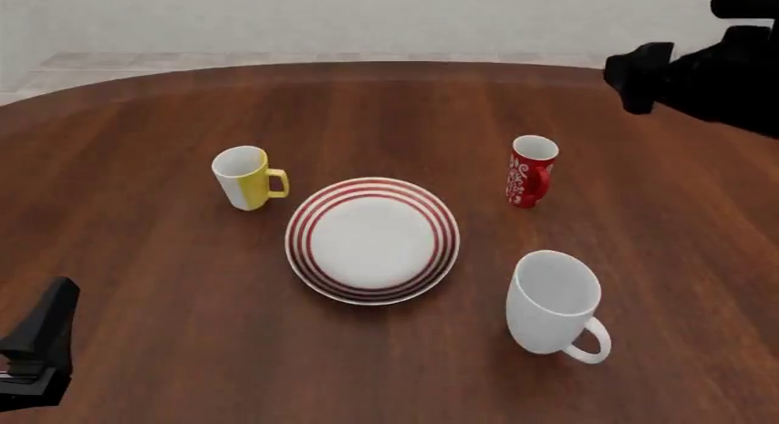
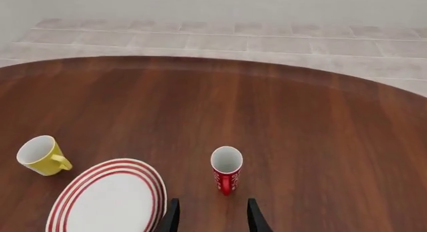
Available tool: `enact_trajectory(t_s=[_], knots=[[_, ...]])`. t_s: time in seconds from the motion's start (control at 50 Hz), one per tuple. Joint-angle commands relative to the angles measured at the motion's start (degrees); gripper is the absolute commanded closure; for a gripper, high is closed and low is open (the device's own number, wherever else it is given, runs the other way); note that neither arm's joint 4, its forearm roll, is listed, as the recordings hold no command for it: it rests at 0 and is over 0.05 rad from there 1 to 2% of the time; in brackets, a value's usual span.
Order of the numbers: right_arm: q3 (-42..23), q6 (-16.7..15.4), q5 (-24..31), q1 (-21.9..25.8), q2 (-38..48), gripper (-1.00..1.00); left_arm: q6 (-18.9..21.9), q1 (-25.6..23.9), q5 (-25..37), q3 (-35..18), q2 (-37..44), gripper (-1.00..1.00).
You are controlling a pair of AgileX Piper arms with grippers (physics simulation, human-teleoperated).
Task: Pick up the red mug and put it on the plate
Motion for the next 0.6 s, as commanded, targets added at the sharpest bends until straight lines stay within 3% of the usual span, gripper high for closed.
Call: enact_trajectory(t_s=[0.02,0.18,0.6], knots=[[-4.1,0.5,0.3,-0.1,7.0,-1.00,0.0,0.0,0.0,0.0,0.0,-1.00],[-5.7,2.2,-0.5,-0.9,11.3,-1.00,0.0,0.0,0.0,0.0,0.0,-1.00],[-6.9,-0.2,-3.4,-1.1,21.6,-1.00,0.0,0.0,0.0,0.0,0.0,-1.00]])
